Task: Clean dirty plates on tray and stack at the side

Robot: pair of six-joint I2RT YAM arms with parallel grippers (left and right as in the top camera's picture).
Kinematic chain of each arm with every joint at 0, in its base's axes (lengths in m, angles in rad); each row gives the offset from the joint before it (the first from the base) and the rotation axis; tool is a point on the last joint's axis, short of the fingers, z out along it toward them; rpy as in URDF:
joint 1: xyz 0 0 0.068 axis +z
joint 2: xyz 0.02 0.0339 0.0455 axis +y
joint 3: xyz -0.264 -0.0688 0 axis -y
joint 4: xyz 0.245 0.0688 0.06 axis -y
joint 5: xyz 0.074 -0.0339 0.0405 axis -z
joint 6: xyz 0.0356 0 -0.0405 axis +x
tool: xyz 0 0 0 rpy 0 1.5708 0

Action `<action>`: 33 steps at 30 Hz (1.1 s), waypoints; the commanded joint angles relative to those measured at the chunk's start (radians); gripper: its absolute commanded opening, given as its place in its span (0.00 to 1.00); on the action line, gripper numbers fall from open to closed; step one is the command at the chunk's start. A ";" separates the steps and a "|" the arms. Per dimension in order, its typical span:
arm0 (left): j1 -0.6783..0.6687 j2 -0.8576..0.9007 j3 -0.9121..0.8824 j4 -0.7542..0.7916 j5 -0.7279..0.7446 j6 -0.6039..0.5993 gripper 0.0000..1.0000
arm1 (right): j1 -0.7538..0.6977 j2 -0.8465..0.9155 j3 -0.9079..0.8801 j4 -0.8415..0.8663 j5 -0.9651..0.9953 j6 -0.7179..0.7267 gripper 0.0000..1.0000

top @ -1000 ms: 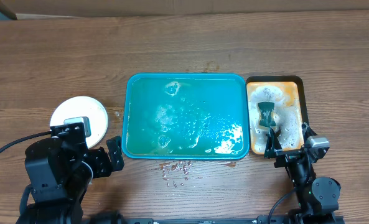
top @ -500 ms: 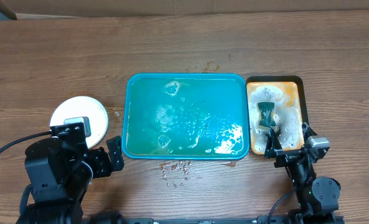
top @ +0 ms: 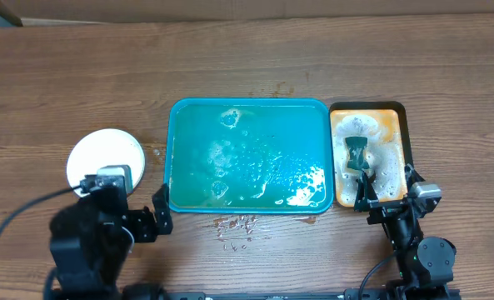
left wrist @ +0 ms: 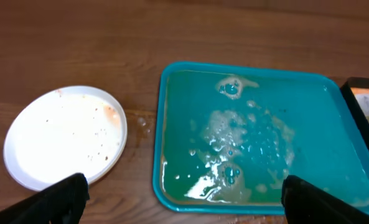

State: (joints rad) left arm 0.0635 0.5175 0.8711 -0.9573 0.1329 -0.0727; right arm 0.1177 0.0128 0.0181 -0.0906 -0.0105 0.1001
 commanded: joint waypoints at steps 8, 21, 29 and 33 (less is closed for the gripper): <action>-0.030 -0.393 -0.500 0.389 -0.002 -0.067 1.00 | -0.001 -0.010 -0.010 0.006 0.010 -0.003 1.00; -0.045 -0.514 -0.830 0.970 -0.008 -0.031 1.00 | -0.001 -0.010 -0.010 0.006 0.010 -0.003 1.00; -0.047 -0.514 -0.866 0.894 0.021 -0.028 1.00 | -0.001 -0.010 -0.010 0.006 0.010 -0.003 1.00; -0.045 -0.514 -0.866 0.894 0.017 -0.028 1.00 | -0.001 -0.010 -0.010 0.006 0.010 -0.003 1.00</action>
